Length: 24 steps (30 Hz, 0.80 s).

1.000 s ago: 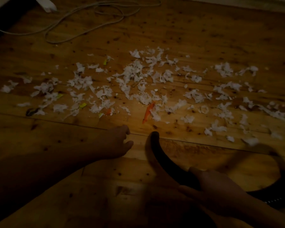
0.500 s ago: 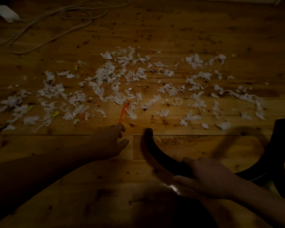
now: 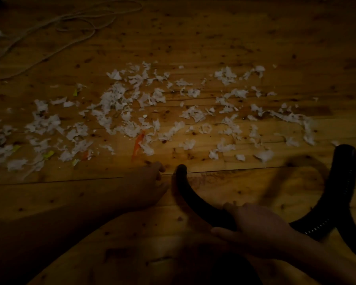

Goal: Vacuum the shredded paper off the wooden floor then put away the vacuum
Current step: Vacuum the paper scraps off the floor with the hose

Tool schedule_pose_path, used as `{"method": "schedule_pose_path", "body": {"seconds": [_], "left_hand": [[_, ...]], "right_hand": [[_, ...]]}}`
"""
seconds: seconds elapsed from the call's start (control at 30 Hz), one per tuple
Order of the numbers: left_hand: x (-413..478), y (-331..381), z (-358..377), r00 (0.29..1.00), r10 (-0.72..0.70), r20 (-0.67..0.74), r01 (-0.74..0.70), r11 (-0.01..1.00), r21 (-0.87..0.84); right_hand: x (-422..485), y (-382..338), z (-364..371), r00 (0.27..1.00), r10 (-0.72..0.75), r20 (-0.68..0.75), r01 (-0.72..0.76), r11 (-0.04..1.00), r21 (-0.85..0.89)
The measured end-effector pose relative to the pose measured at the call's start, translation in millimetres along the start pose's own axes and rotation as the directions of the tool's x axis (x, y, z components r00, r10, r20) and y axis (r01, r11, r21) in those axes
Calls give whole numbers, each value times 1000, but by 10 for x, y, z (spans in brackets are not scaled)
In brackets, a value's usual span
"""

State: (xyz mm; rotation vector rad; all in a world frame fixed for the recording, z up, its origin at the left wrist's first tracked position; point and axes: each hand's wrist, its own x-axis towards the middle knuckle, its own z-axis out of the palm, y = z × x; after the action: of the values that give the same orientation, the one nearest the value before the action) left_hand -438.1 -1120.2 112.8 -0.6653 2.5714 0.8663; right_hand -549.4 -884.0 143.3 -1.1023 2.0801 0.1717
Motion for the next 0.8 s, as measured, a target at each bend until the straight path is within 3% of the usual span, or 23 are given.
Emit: {"method": "schedule_pose_path", "body": {"seconds": [0.4,0.8], "left_hand": [[302,300,98,999,1,-34,-1,1000,-3],[387,492,27,1000,-2,21,1,999,37]], "right_hand": [[39,137,-44,996,-39,-81,45,997,66],[70,326,-33,998,-65,-20,66,993,102]]}}
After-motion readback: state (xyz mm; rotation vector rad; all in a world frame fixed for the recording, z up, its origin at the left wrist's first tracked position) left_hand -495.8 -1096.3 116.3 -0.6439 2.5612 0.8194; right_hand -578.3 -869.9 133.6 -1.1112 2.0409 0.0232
